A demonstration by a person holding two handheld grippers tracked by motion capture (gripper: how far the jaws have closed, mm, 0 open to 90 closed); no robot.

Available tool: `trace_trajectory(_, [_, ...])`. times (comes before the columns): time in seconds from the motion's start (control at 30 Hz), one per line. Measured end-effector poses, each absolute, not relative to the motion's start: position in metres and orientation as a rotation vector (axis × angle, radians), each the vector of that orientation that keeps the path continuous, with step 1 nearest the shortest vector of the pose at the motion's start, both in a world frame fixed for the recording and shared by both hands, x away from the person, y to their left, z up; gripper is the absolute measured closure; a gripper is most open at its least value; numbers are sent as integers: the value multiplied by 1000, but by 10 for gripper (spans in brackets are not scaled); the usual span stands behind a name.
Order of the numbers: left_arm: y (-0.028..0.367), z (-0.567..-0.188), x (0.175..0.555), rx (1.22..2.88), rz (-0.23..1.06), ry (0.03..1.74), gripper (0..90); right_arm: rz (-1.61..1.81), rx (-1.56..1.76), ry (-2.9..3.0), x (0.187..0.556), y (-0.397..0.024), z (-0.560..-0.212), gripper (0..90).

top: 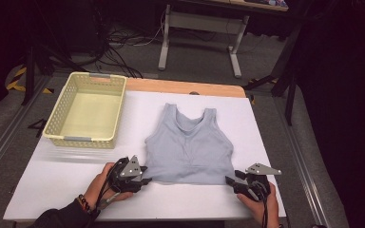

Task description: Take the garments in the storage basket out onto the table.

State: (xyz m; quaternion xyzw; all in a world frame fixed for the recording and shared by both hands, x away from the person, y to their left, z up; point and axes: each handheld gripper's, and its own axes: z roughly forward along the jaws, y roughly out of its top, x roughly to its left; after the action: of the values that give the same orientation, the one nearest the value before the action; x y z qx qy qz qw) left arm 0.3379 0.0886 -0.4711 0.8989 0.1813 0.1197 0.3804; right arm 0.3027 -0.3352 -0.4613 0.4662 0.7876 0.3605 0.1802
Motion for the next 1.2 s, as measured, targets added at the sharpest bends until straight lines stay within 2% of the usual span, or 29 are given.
trace_trajectory(0.07, [88, -471, 340, 2303, 316, 470, 761, 1043, 1283, 2253, 300, -333, -462, 737])
trace_trajectory(0.1, [86, -470, 341, 2296, 323, 467, 804, 1049, 1262, 2269, 300, -331, -461, 797])
trace_trajectory(0.13, [85, -468, 344, 2309, 322, 440, 818, 1037, 1240, 2278, 300, -328, -460, 815])
trace_trajectory(0.47, [102, -424, 329, 2152, 346, 408, 832, 1185, 1196, 2094, 282, -335, -425, 849])
trace_trajectory(0.6, [101, -425, 320, 2172, 338, 402, 816, 1188, 1187, 2054, 273, -336, -416, 851])
trace_trajectory(0.73, [101, -430, 307, 2219, 345, 369, 820, 1124, 1173, 2098, 270, -333, -422, 854])
trace_trajectory(0.87, [110, -437, 296, 2220, 298, 379, 842, 1099, 1194, 2136, 265, -331, -427, 842])
trace_trajectory(1.03, [116, -436, 294, 2178, 299, 393, 857, 1024, 1179, 2115, 261, -330, -427, 764])
trace_trajectory(1.13, [111, -435, 295, 2159, 295, 371, 861, 1061, 1168, 2080, 262, -332, -423, 792])
trace_trajectory(1.2, [104, -436, 298, 2163, 293, 355, 861, 1082, 1116, 2077, 267, -329, -420, 850])
